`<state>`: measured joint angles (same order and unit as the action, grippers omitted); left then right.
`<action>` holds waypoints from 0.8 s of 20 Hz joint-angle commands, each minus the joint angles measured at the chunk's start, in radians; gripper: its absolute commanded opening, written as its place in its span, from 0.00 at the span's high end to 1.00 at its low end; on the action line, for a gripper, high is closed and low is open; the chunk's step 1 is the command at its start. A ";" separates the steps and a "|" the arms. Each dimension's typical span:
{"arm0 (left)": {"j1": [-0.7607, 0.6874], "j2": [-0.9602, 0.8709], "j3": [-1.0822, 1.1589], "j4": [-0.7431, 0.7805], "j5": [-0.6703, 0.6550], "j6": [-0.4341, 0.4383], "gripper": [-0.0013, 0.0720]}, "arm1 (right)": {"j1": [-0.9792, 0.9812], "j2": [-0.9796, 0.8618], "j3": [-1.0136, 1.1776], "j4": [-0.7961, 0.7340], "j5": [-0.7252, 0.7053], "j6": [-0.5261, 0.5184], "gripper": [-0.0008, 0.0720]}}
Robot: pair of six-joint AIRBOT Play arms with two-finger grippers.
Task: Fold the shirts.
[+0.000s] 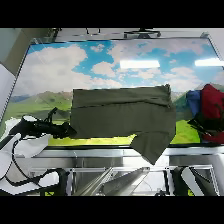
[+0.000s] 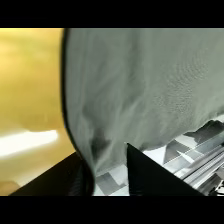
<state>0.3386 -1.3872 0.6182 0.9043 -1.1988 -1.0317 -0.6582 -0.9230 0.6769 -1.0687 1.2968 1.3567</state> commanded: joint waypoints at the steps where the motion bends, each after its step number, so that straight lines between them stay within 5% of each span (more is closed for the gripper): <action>1: -0.041 -0.008 0.023 -0.066 0.024 0.055 0.93 | -0.002 -0.018 -0.083 -0.011 0.029 0.032 0.59; 9: -0.041 -0.008 0.089 -0.069 -0.004 0.043 0.95 | 0.001 -0.179 -0.261 0.019 -0.031 0.001 0.57; 16: -0.041 -0.008 0.089 -0.069 0.002 0.043 0.95 | 0.002 -0.284 -0.315 0.196 -0.035 -0.156 0.57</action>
<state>0.2981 -1.3960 0.7059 0.8364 -1.1984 -0.9890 -0.6575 -1.1713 0.3782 -0.9321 1.2827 1.2625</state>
